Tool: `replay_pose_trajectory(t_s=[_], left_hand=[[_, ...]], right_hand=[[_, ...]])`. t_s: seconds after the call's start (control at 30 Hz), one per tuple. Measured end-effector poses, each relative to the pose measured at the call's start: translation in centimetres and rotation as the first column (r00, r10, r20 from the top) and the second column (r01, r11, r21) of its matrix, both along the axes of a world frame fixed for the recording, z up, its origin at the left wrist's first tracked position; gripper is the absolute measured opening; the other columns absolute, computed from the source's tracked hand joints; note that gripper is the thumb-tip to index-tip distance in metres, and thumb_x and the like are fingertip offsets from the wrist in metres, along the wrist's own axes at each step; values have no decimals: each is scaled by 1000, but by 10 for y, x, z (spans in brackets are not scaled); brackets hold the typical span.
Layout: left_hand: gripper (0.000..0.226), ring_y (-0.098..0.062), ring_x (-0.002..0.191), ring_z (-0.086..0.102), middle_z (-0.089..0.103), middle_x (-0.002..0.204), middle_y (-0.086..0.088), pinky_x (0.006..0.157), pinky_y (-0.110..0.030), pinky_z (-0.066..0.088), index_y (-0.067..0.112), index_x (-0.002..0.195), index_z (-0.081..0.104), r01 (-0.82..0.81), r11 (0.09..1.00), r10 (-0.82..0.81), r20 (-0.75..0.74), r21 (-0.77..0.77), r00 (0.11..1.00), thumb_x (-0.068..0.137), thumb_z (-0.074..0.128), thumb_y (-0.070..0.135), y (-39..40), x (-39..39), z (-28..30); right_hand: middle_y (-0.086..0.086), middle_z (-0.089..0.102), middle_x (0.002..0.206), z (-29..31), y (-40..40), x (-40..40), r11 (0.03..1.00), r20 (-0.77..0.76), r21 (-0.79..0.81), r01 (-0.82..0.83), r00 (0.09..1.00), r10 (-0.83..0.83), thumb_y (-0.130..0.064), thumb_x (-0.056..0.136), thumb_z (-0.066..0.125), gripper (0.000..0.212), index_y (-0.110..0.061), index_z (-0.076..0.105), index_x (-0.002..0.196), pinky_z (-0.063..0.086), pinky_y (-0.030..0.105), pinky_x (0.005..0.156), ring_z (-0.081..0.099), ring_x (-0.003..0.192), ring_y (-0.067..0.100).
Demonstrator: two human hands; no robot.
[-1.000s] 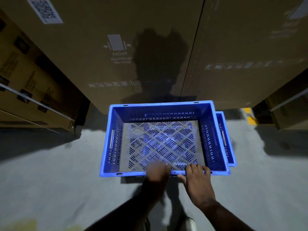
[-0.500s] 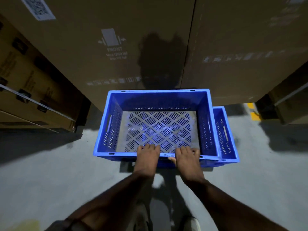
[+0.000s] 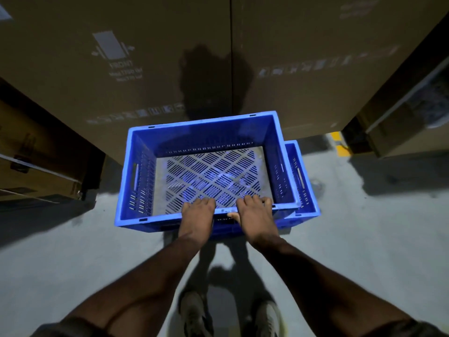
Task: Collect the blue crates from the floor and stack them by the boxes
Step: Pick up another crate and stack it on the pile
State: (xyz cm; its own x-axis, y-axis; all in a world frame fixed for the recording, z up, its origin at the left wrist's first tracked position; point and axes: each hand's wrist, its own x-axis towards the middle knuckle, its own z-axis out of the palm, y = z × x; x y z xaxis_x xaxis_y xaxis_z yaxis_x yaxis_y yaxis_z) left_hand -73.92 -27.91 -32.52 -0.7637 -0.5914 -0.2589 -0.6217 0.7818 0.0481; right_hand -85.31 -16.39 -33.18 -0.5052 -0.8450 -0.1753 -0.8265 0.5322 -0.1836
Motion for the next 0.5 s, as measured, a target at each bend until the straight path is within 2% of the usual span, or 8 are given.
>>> replay_pose_trajectory(t_s=[0.13,0.23,0.37,0.5], left_hand=[[20,-21,105,56,62,109,4,84,-40,37,27,107,49,49,998,-49,-5,-36,999,90,51,17,20,-6,-1],[22,-22,107,56,61,108,4,84,-40,36,27,110,49,69,997,-70,-28,-33,997,91,48,17,35,-8,1],[19,-23,85,61,62,85,5,70,-37,38,28,91,52,56,998,-60,-107,-33,992,80,63,17,43,0,-5],[21,-23,79,60,61,80,5,69,-38,39,28,84,49,21,997,-30,-135,-73,990,78,70,28,36,0,-12]], right_hand=[[1,58,92,-12,31,-2,997,-80,-79,12,997,-19,-55,91,40,39,-21,59,95,30,43,84,53,90,26],[1,55,86,-20,52,0,986,-114,-163,40,992,-59,-54,93,39,41,-19,59,89,34,43,84,52,83,25],[4,54,82,-24,60,4,969,-154,-248,15,987,-55,-53,94,43,40,-17,59,84,37,45,85,53,79,27],[1,57,86,-17,43,-7,986,-86,-169,12,996,-26,-57,89,39,41,-21,59,87,32,44,90,54,86,25]])
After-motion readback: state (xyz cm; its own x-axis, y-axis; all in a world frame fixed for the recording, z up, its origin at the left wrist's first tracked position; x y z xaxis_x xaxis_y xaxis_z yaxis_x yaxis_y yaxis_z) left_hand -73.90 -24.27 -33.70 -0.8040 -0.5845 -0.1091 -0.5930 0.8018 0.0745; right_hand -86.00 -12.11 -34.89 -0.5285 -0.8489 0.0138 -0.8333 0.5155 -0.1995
